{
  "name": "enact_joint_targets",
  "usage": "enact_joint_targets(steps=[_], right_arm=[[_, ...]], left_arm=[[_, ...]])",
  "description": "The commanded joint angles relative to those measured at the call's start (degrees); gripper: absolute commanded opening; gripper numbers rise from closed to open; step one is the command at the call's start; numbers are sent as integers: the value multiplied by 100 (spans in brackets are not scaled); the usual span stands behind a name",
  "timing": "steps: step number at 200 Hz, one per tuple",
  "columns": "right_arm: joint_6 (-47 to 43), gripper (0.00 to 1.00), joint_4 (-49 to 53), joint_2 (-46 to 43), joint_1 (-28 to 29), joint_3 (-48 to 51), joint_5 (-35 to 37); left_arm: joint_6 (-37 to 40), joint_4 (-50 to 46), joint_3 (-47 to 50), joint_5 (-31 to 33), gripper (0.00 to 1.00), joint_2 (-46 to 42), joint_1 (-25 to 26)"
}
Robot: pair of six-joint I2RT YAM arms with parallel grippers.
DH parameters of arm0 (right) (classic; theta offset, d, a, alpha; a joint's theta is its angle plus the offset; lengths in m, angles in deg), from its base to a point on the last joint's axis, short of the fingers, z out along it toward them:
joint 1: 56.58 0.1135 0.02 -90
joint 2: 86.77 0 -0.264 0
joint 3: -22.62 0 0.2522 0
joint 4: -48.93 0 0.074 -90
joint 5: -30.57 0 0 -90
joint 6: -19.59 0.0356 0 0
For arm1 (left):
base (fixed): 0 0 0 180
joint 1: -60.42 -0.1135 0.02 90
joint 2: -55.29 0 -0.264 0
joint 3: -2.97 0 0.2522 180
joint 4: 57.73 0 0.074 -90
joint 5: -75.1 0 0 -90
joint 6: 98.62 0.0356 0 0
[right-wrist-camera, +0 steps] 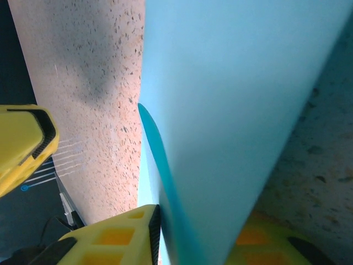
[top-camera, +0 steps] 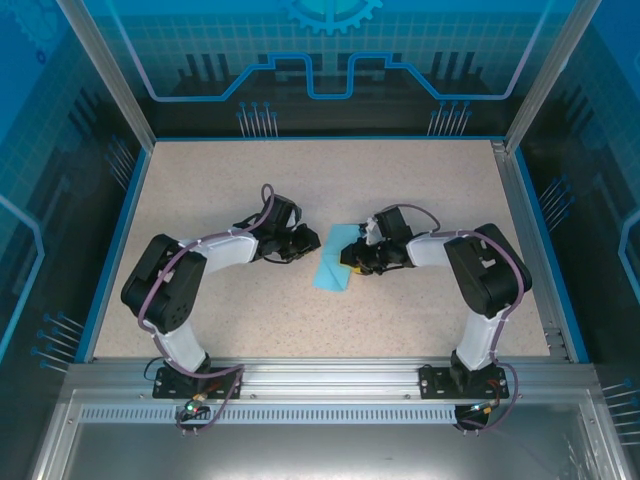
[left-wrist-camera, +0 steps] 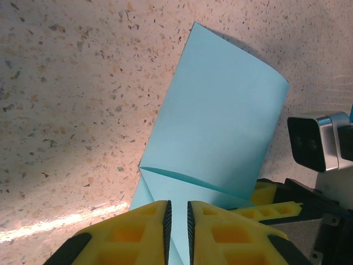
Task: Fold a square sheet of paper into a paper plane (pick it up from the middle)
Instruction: Turn over the paper at the center of the table.
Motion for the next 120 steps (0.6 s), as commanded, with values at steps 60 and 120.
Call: enact_joint_targets(steps=[60, 120], right_arm=[[-1165, 11, 1850, -750, 54, -764, 673], [-2212, 9, 4327, -1481, 144, -1793, 2840]], left_arm=[[-50, -247, 148, 515, 19, -628, -28], [-115, -469, 530, 1463, 23, -1561, -50]])
